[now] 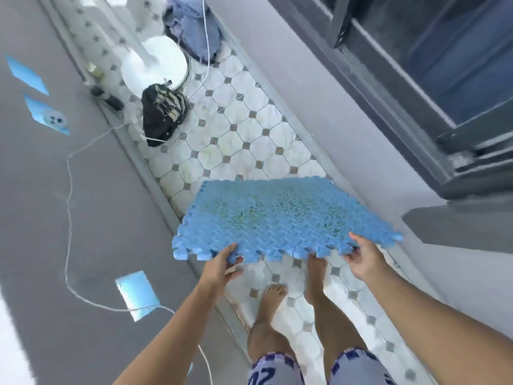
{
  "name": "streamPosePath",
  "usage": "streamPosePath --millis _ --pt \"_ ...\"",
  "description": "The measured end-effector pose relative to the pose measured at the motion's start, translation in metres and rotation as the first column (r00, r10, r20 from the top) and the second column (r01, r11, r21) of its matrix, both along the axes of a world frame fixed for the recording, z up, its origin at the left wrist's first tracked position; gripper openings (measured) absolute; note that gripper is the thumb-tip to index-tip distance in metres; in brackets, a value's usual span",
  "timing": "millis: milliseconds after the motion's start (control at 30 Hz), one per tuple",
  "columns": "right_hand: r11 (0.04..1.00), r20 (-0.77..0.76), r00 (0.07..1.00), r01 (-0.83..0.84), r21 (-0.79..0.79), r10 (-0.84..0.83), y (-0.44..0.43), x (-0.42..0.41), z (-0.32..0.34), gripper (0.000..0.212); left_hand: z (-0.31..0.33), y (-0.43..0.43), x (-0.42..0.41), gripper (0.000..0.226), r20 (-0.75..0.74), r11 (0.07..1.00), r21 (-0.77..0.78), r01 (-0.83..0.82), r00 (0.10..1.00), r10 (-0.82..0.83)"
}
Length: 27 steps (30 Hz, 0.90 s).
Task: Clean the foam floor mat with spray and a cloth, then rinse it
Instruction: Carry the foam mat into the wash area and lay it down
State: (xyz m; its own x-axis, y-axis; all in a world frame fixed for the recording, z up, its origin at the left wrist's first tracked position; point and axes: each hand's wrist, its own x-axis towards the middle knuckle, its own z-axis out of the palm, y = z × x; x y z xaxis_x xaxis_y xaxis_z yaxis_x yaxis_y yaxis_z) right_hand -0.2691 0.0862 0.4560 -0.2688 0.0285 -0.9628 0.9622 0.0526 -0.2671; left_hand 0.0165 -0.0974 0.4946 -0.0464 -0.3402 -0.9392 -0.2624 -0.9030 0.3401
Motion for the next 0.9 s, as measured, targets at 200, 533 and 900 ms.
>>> streamPosePath --millis 200,533,900 --pt "0.935 -0.012 0.937 0.350 0.060 -0.350 0.110 0.069 0.060 0.008 0.045 -0.002 -0.043 0.028 0.045 0.922 -0.010 0.388 0.921 -0.387" --pt "0.516 -0.096 0.522 0.853 0.082 -0.848 0.279 0.219 0.122 0.009 0.082 0.134 -0.157 0.016 0.021 0.480 0.040 0.877 0.479 -0.877" --pt "-0.175 -0.188 -0.143 0.970 0.166 -0.972 0.409 0.359 0.152 0.020 0.112 0.402 -0.191 0.020 -0.122 -0.039 0.089 0.995 -0.028 -0.992"
